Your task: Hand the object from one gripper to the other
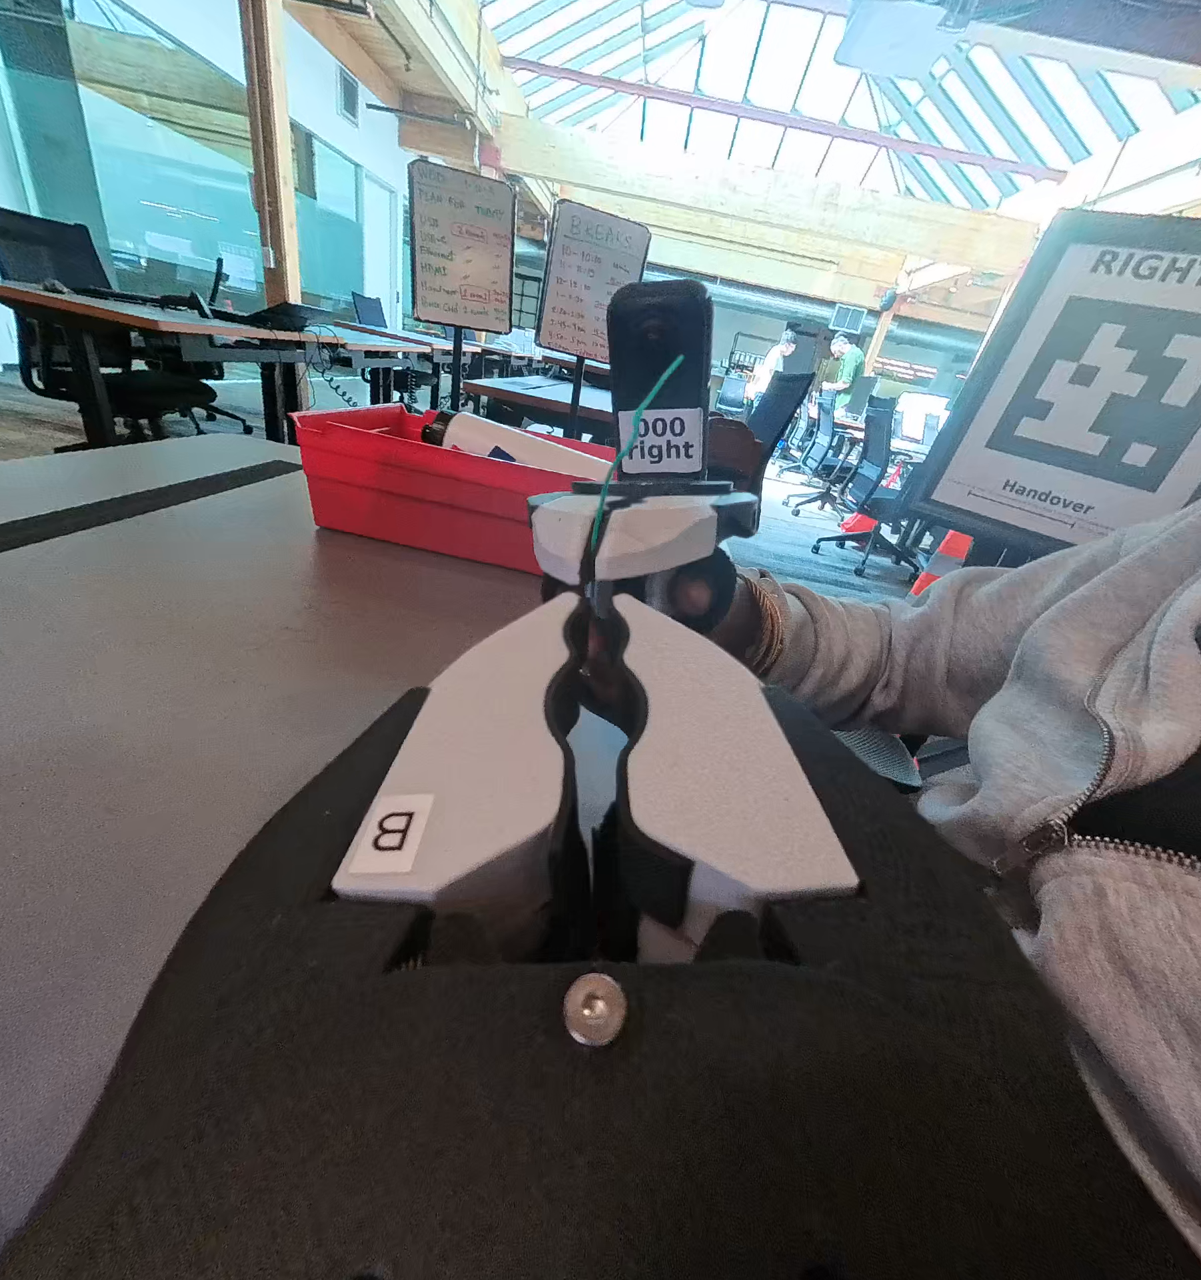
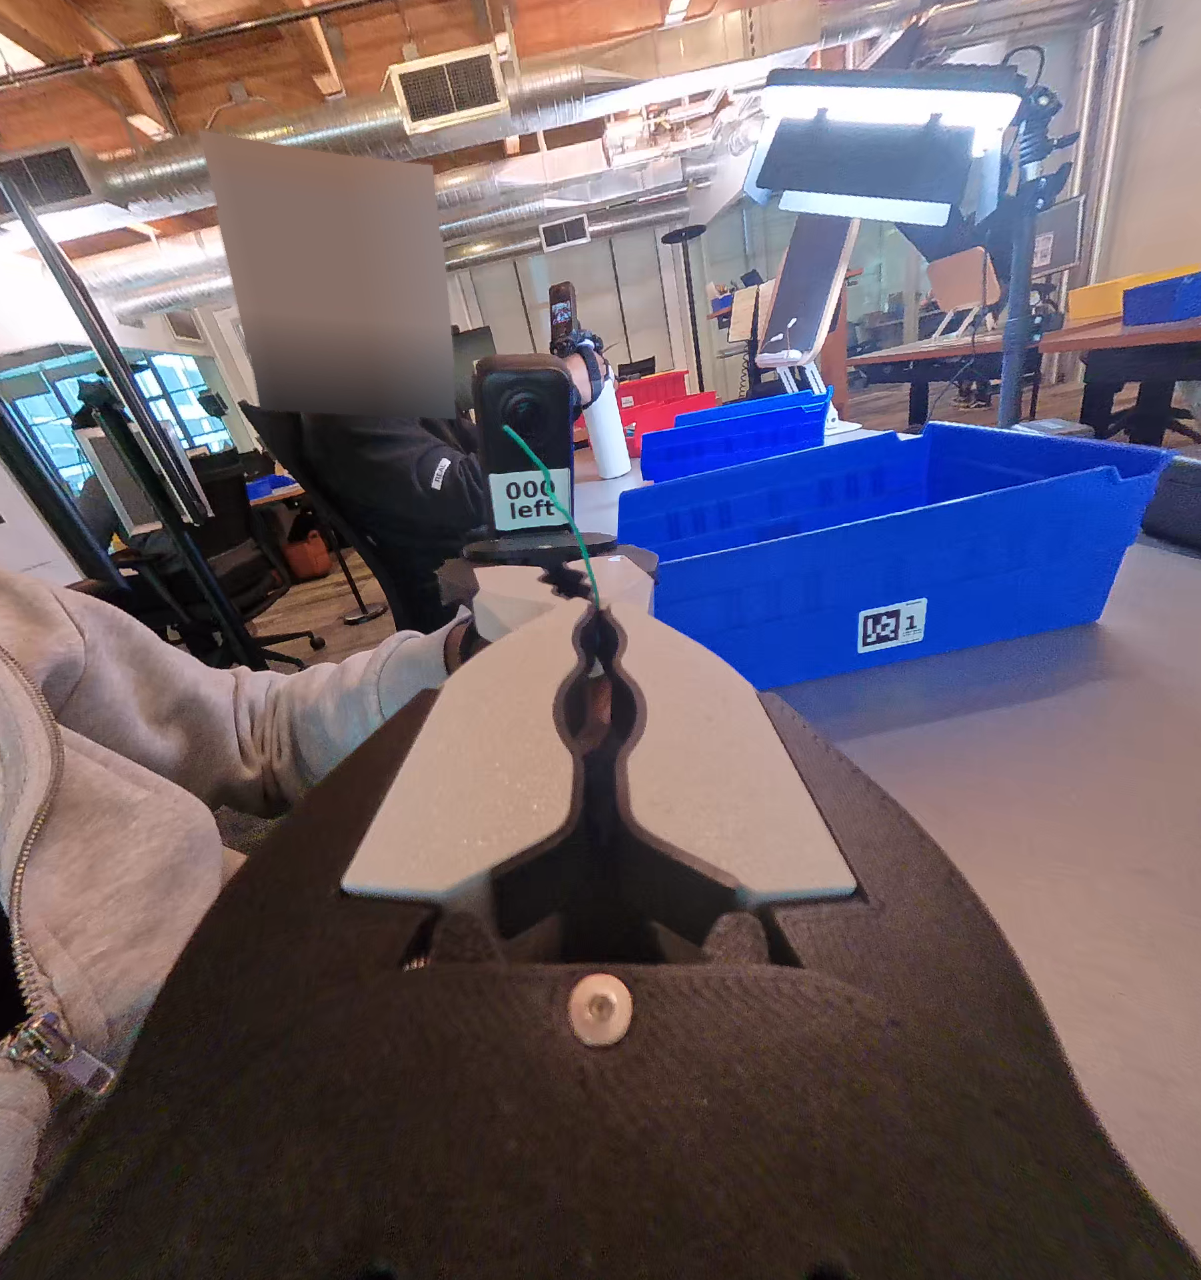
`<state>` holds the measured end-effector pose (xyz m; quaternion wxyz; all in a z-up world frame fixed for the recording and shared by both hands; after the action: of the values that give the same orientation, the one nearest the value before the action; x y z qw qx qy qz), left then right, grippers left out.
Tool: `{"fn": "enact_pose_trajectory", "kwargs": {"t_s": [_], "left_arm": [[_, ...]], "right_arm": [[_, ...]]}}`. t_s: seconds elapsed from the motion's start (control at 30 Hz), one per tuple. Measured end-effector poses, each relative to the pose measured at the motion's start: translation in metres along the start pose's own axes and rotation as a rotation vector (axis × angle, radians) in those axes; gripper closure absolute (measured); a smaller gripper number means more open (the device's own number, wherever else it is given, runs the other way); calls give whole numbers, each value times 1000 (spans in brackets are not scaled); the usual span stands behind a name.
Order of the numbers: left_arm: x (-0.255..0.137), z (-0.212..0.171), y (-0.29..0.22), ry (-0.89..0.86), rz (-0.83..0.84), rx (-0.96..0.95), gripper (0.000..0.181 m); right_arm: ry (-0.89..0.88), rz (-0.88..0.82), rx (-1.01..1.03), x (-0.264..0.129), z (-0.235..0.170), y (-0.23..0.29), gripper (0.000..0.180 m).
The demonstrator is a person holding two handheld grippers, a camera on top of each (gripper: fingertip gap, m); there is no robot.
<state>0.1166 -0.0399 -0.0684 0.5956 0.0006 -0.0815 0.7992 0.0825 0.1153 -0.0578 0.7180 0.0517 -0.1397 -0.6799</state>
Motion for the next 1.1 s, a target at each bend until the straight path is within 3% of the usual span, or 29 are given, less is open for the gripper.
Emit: {"fn": "enact_pose_trajectory", "kwargs": {"t_s": [0.27,0.4,0.67,0.77,0.87,1.1], "left_arm": [[-10,8,7,-128,11,-80,180],[-6,5,5,-107,-22,-93,180],[-4,4,4,-103,-32,-94,178],[-5,6,7,-79,91,-19,158],[-12,9,13,-10,353,140,146],[-4,-10,21,428,688,443,130]], "right_arm": [[4,-1,30,1,-1,-1,167],[63,-1,20,7,-10,0,164],[65,7,-12,9,-13,3,179],[43,-10,-23,6,-9,2,179],[2,-91,-41,-2,-1,-4,180],[-93,-250,-102,-22,18,-14,179]]}}
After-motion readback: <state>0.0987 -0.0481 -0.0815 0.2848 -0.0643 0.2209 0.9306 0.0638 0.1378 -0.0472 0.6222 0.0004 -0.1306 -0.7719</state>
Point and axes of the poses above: each gripper's, where its closed fingertips meet, x out along the fingers, z out of its top, y = z × x across the jaws, the point moved 9 cm from there along -x, back along the fingers, and after that the axes turned 3 degrees about x, right-handed, at the moved point
